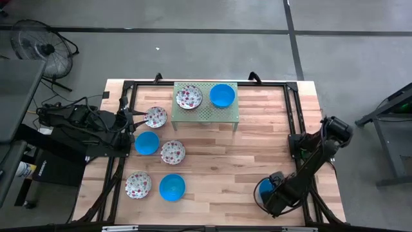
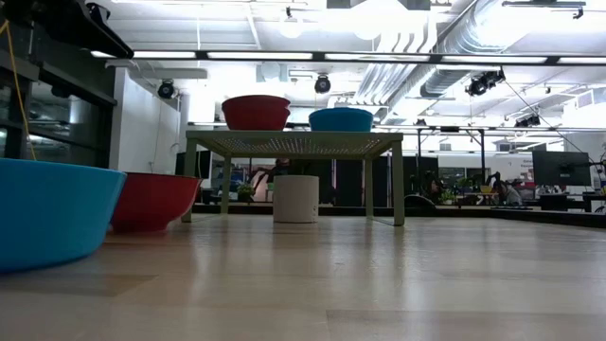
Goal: Pick & Place Mini bowls
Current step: Stack the blue bowl on the blue bowl on the shelf
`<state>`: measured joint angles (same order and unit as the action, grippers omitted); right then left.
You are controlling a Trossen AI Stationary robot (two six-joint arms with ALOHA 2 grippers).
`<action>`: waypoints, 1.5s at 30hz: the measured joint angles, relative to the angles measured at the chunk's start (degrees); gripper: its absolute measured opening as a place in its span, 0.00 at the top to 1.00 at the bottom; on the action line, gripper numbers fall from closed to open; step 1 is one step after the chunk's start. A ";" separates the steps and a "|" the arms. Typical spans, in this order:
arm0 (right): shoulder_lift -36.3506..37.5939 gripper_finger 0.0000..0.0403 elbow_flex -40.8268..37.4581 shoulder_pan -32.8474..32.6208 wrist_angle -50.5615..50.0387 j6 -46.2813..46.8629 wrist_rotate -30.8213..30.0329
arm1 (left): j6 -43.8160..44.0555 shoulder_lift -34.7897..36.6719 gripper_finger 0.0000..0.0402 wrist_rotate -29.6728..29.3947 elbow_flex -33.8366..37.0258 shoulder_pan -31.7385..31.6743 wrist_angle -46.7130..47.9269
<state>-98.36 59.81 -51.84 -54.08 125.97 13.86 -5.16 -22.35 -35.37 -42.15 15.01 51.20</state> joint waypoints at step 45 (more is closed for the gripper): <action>21.49 1.00 -0.02 24.81 -0.01 -30.84 -19.95 | 4.39 -0.01 0.68 -0.05 -0.01 0.01 -0.04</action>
<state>-76.87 59.79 -27.03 -54.10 95.14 -6.10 -0.78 -22.36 -35.42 -42.16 15.02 51.16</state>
